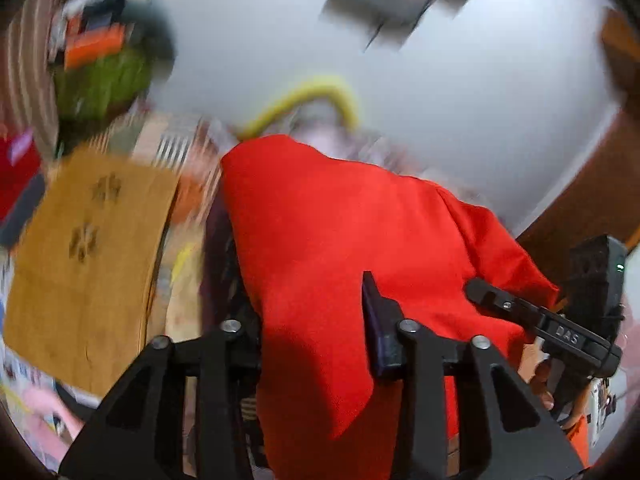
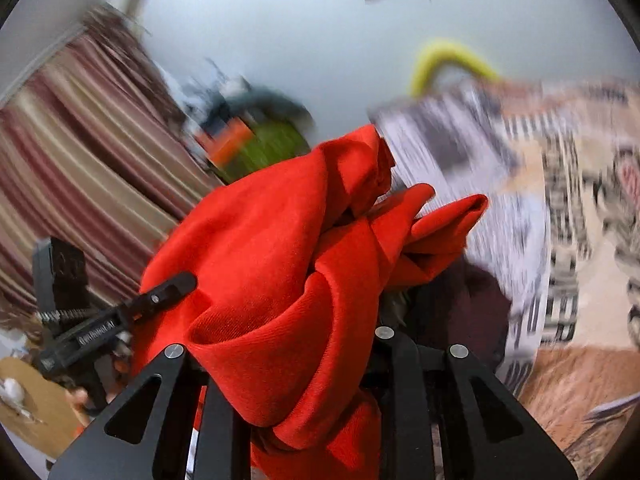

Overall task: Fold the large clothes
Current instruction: 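Lift the jacket bundle with the right tool and place it onto the dark clothes pile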

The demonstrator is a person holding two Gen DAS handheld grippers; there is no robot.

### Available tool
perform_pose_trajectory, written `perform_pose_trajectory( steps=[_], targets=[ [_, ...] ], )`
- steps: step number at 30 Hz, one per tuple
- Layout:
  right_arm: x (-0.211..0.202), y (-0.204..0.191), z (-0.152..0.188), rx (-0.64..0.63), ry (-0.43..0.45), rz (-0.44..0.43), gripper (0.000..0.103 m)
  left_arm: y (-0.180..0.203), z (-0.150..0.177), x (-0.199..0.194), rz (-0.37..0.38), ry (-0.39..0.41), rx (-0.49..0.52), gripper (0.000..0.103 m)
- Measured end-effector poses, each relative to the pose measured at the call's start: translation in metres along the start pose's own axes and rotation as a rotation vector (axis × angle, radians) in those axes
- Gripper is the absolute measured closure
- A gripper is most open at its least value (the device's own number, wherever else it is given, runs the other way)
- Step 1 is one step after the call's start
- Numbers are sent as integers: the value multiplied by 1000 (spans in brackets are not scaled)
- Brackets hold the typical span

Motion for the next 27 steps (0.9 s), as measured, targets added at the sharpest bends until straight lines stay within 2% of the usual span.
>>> perform_pose_trajectory(
  steps=[2,5,7,9,12,14,18,21,27],
  targets=[
    [19,16,14,-39,-27,41,82,-16,10,16,7,-20,1,52],
    [18,25,27,-85,-18,49,78,-15,16,19,-15,10,38,37],
    [10,25,30,-116,-16,87,70,-11,17,18,-32,12,64,37],
    [2,25,30,-138,-11,149,57,-6,20,13,-99,21,101,37],
    [-17,20,24,-131,8,201,53,9,24,-7,-201,69,176,37],
    [-36,20,24,-118,24,211,53,18,30,-23,-230,89,200,37],
    [-83,6,31,-143,70,242,53,38,45,-66,-192,129,182,37],
    [-121,-14,40,-172,99,214,53,59,61,-107,-136,181,171,37],
    [-217,-73,65,-278,240,144,53,117,97,-207,-82,334,210,37]
  ],
)
Point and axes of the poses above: each gripper's, at about its wrist camera, not at the fingertips, and x roughly the way its jaws point, y to its right, z to its underside, the point moved 7 cm from there along x, roughly the way its jaws point, and after that the axes turned 1 degree about z, right-handed, at the moved point
